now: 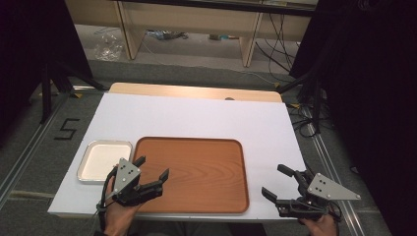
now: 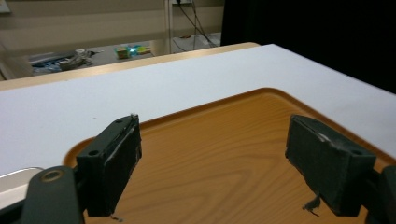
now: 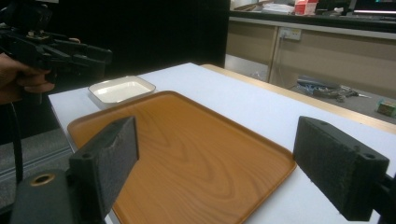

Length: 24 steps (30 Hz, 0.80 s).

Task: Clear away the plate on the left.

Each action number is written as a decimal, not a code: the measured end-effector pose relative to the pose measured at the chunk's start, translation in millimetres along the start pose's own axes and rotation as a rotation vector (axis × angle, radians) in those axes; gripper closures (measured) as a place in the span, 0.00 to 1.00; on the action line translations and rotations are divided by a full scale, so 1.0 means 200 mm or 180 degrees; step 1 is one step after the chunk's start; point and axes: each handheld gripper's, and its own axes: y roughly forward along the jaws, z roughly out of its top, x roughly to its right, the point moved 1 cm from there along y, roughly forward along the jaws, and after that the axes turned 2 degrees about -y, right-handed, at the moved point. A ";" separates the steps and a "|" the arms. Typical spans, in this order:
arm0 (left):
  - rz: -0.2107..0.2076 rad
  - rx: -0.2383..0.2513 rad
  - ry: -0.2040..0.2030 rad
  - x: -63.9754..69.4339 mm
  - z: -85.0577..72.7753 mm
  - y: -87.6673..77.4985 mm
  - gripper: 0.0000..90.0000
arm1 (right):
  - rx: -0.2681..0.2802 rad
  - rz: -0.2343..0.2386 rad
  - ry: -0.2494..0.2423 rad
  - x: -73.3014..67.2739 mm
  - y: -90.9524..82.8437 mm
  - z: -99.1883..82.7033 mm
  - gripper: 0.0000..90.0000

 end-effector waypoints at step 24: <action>0.0306 -0.0329 -0.1321 -0.08 -0.12 0.06 0.20 | 0.0010 0.0010 0.0007 0.00 0.00 0.00 0.17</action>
